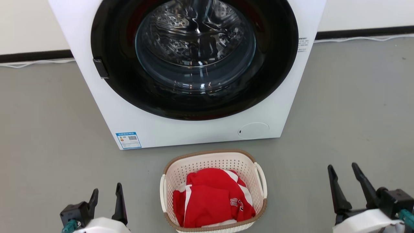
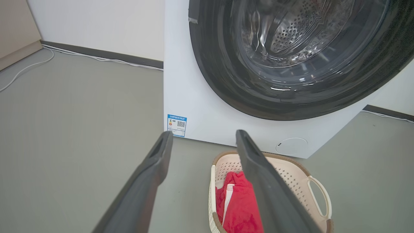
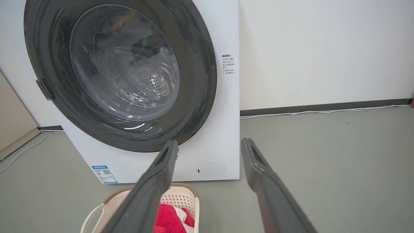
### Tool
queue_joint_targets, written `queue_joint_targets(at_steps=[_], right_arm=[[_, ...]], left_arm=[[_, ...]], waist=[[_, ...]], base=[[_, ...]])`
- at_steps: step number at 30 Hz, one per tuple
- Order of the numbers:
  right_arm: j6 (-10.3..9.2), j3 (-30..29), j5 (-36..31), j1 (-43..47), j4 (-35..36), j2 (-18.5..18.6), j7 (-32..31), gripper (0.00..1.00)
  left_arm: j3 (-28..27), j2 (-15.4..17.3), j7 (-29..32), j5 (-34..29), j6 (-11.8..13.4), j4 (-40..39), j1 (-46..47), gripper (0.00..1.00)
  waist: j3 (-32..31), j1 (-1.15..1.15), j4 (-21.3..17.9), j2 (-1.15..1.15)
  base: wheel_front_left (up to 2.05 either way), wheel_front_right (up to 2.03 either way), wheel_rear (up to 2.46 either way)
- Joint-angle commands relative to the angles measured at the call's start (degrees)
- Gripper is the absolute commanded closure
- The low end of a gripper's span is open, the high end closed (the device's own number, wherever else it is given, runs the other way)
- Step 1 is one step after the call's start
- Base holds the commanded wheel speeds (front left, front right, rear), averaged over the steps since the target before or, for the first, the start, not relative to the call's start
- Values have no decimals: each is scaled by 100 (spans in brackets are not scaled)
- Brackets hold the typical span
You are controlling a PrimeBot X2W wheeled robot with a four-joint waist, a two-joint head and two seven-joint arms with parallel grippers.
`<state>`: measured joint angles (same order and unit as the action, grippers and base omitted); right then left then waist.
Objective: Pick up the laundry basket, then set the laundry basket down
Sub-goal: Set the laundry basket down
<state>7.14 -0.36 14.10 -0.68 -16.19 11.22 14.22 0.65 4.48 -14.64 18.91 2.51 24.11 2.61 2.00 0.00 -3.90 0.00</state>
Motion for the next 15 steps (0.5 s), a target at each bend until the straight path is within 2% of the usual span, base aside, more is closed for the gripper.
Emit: queue_joint_targets(at_steps=[1, 15], right_arm=[[35, 81, -80, 33, 82, 69, 78, 0], [35, 69, -112, 151, 38, -4, 78, 0]], left_arm=[[-209, 43, -36, -104, -31, -197, 19, 0], [-358, -24, -36, -312, -52, -469, -298, 0]], waist=[[-75, 0, 43, 0], [-262, 0, 122, 0]], base=[[0, 0, 0], [0, 0, 0]])
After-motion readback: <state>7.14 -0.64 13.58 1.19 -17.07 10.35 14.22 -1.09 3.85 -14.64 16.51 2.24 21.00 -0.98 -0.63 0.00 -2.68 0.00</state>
